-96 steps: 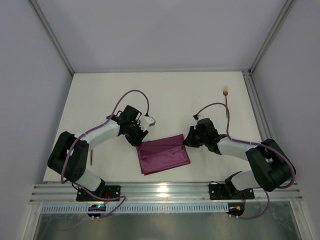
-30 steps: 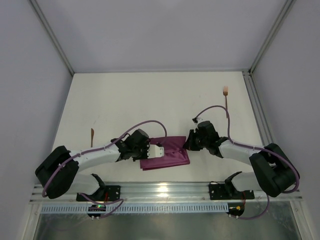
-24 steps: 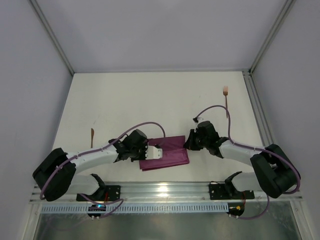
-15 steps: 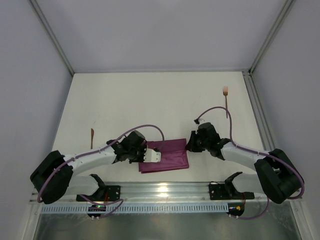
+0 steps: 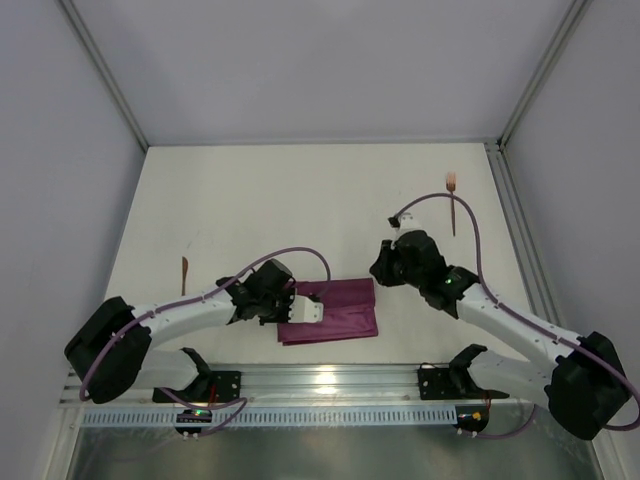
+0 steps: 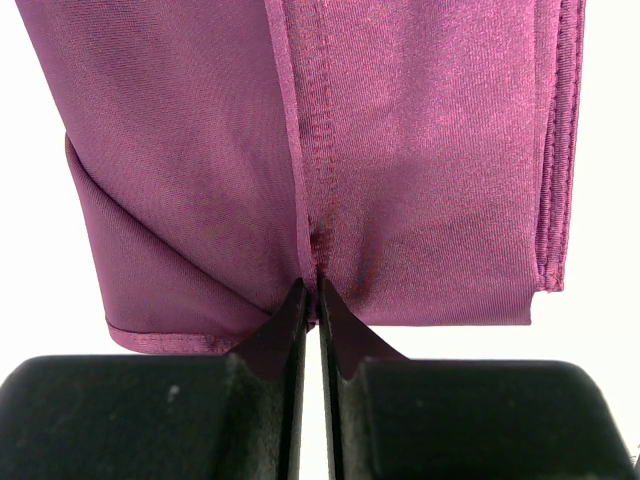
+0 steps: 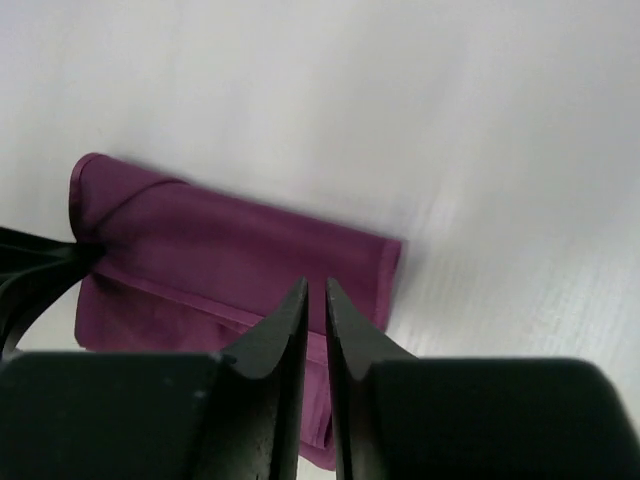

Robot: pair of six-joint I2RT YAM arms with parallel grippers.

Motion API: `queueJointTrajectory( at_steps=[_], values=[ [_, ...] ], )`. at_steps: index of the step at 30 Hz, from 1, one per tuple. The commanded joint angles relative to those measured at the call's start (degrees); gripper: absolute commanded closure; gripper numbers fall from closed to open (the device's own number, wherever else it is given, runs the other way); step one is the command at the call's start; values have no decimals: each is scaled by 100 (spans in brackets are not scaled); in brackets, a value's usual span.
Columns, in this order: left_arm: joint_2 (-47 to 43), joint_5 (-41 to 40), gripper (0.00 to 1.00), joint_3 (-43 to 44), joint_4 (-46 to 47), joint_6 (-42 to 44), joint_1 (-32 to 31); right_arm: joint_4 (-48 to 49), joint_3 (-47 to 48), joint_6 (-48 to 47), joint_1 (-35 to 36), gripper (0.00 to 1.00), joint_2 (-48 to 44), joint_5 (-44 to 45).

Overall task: Fold the napkin into a case and place the utensils inside
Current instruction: Smooth out the 2/3-rectangle-folded napkin at the center of the board.

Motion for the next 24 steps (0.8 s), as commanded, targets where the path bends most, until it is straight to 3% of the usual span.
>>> queueJointTrajectory(
  at_steps=[1,3,6,14,21,23,24],
  values=[
    [93,-48,92,-38,-318,14,34,649,-6,65,392,86,582,-320],
    [76,-66,90,-21,-353,-3,34,1141,-164,223,506,94,916,-751],
    [-3,-66,85,23,-414,-38,34,2126,-393,548,551,96,1585,-1044],
    [-530,513,50,506,-1283,-214,34,2295,-604,795,542,96,2324,-657],
    [-1023,1647,44,1350,-2497,-196,34,2233,-648,883,542,96,2298,-657],
    [-1041,1657,49,1438,-2384,-337,34,2207,-640,874,542,96,2272,-657],
    [-1032,1517,58,1412,-2253,-511,34,2172,-622,848,542,96,2246,-657]
  ],
)
